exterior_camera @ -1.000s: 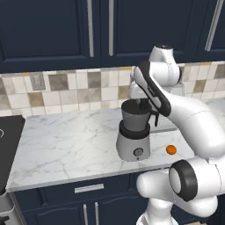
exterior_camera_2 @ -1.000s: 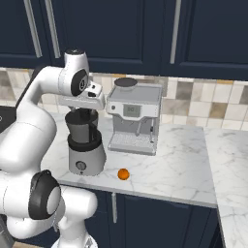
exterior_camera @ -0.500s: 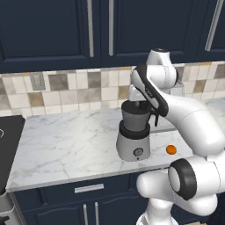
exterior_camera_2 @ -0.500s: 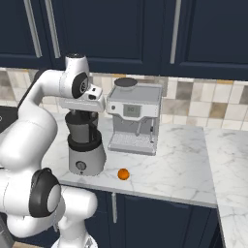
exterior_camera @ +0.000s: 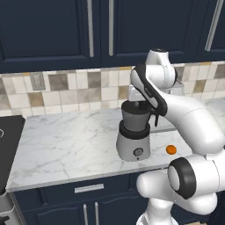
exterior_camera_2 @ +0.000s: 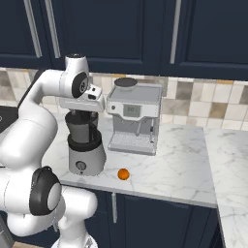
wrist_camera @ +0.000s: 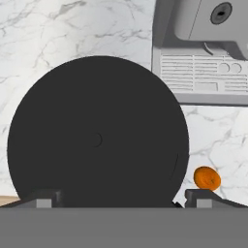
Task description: Open the blender lid, put the tangerine in the blender, close the lid, and start the blender.
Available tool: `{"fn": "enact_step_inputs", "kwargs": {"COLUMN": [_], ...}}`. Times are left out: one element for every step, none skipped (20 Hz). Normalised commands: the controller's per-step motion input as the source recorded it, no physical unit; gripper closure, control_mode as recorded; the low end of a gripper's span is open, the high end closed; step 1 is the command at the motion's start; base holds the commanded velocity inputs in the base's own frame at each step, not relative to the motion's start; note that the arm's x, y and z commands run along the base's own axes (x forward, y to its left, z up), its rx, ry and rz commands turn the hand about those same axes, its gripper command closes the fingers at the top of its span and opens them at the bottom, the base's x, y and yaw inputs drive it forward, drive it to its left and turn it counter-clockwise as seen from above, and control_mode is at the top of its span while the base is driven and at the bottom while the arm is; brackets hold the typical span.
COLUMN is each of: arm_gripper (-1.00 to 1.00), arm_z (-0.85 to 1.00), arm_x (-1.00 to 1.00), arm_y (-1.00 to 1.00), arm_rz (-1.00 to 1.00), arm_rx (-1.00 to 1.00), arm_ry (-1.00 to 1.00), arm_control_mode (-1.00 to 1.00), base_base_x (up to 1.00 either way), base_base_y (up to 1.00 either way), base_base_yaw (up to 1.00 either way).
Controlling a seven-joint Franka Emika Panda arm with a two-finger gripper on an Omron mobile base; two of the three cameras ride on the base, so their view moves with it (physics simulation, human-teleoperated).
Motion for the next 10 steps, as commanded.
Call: {"fn": "enact_step_inputs", "kwargs": {"arm_gripper": [-1.0,-1.0,-1.0,-1.0,-1.0,-1.0,-1.0,-1.0,1.0,1.0], "arm_z": [0.0,0.0,0.0,0.0,0.0,0.0,0.0,0.0,0.0,0.0], "arm_x": [0.01,0.02,0.04,0.05,0.01,0.04,0.01,0.0,0.0,0.0], "arm_y": [0.0,0.0,0.0,0.0,0.0,0.0,0.0,0.0,0.0,0.0], "arm_rz": [0.0,0.0,0.0,0.0,0.0,0.0,0.0,0.0,0.0,0.0], "arm_rx": [0.0,0.0,0.0,0.0,0.0,0.0,0.0,0.0,0.0,0.0], "arm_ry": [0.0,0.0,0.0,0.0,0.0,0.0,0.0,0.0,0.0,0.0], "arm_control_mode": [-1.0,-1.0,-1.0,-1.0,-1.0,-1.0,-1.0,-1.0,-1.0,-1.0], "base_base_x": [0.0,0.0,0.0,0.0,0.0,0.0,0.0,0.0,0.0,0.0], "base_base_y": [0.0,0.0,0.0,0.0,0.0,0.0,0.0,0.0,0.0,0.0], "base_base_yaw": [0.0,0.0,0.0,0.0,0.0,0.0,0.0,0.0,0.0,0.0]}}
